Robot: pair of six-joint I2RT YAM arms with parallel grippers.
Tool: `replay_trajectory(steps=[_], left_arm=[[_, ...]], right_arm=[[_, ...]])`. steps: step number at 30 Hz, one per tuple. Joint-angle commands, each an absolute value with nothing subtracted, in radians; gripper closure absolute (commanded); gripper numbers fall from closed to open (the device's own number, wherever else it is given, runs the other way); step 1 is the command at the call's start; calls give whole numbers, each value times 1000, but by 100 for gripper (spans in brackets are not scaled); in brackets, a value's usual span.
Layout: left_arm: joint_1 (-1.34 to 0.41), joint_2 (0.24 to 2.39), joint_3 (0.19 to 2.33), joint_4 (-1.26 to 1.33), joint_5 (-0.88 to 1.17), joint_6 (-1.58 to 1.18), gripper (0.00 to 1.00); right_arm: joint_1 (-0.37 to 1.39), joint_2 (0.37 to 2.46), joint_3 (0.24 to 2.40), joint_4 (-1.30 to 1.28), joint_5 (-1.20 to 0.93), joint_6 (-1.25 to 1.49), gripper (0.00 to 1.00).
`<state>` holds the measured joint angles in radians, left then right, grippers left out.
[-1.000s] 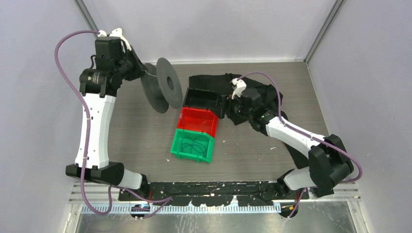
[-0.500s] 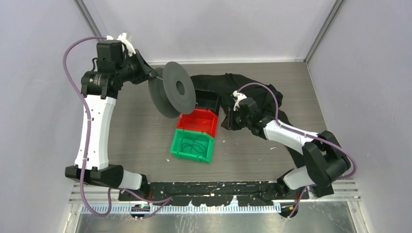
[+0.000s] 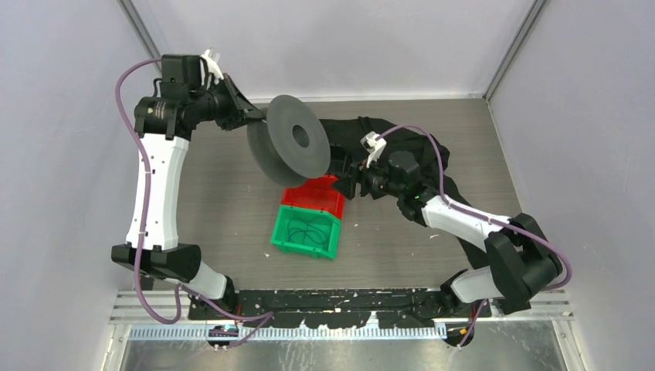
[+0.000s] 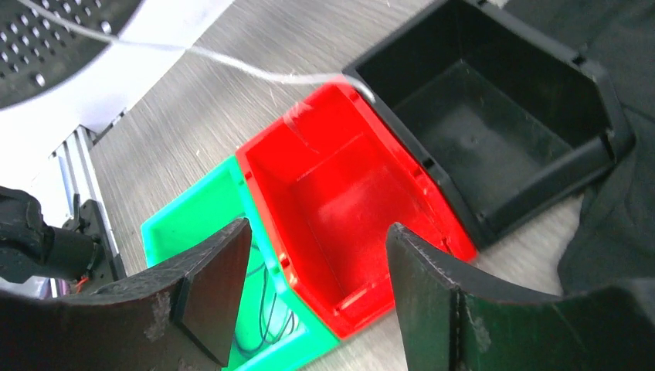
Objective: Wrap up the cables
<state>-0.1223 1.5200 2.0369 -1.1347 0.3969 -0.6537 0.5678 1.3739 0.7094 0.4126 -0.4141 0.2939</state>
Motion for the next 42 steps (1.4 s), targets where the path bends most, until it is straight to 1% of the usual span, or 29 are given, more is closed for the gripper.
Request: replay_trajectory(steps=[1,9,15,22,24,25,28,31,32,33,38,42], left_arm=[[-117,1481,2067,-1100,488,-707,99],[-117,1481,2051,-1075,512,-726,99],[-117,1487,2049,-1070,520,-732,100],[-117,1489,2038,-1056,524,-741,100],[-117,1488,2030,-1051,527,-746,99],[-117,1487,2026,-1046,524,-749,100],[-117,1482,2018,-1034,516,-758,100],[-115,1475,2001,-1019,503,-773,99],[-113,1473,1992,-1012,499,-779,99],[-110,1469,1983,-1003,496,-787,99],[-89,1453,1935,-965,468,-825,99],[-72,1419,1889,-945,380,-837,99]], right_arm=[[575,1427,778,585,-465,270,30],[576,1548,876,600,-442,166,30],[577,1590,897,643,-433,149,30],[587,1601,903,683,-433,164,35],[590,1600,906,687,-433,172,41],[590,1603,907,691,-434,176,47],[590,1603,896,695,-434,194,74],[591,1591,865,704,-438,217,96],[593,1585,853,704,-439,223,99],[592,1577,841,704,-440,230,99],[614,1516,796,669,-436,246,99],[652,1447,775,600,-425,252,99]])
